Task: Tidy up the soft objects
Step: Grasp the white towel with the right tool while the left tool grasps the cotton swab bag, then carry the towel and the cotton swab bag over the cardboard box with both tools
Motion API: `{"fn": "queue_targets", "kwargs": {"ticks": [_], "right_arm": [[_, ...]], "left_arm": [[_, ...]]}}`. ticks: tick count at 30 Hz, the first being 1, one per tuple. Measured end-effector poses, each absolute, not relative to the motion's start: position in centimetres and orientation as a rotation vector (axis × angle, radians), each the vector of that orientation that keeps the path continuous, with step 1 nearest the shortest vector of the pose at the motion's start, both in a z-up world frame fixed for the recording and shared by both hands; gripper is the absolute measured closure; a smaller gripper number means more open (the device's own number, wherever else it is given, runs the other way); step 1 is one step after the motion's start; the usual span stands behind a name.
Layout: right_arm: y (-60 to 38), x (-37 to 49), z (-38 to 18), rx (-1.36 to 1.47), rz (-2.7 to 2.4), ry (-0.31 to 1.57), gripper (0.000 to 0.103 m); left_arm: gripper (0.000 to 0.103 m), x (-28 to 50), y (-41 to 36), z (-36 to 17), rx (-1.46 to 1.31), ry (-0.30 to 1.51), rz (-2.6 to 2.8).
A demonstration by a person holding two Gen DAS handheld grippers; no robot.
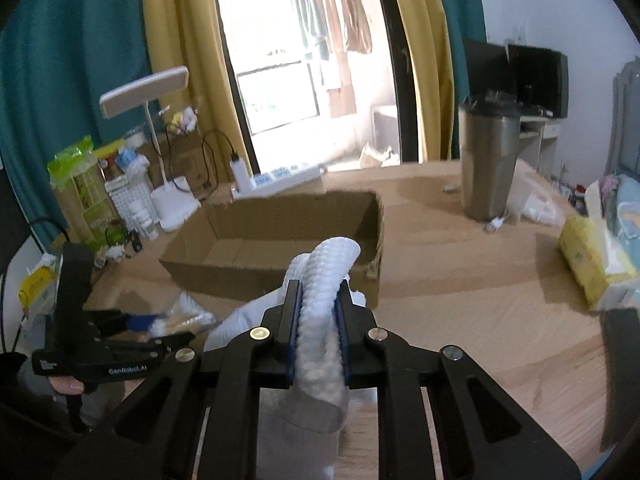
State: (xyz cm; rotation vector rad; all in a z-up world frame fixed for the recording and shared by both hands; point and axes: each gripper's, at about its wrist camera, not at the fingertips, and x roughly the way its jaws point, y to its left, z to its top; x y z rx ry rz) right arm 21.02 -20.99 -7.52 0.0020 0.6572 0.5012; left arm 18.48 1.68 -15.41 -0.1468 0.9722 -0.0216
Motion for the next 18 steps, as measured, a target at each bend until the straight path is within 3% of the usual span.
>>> {"fn": "queue_targets", "kwargs": {"ticks": [10, 18], "right_arm": [[-22.2, 20.3, -5.0, 0.019, 0.496, 0.560, 0.086], [-22.3, 20.1, -4.7, 0.015, 0.498, 0.554, 0.086]], "left_arm": [[0.056, 17.6, 1.7, -14.5, -0.181, 0.937, -0.057], [0.056, 16.6, 2.1, -12.5, -0.188, 0.859, -0.060]]}}
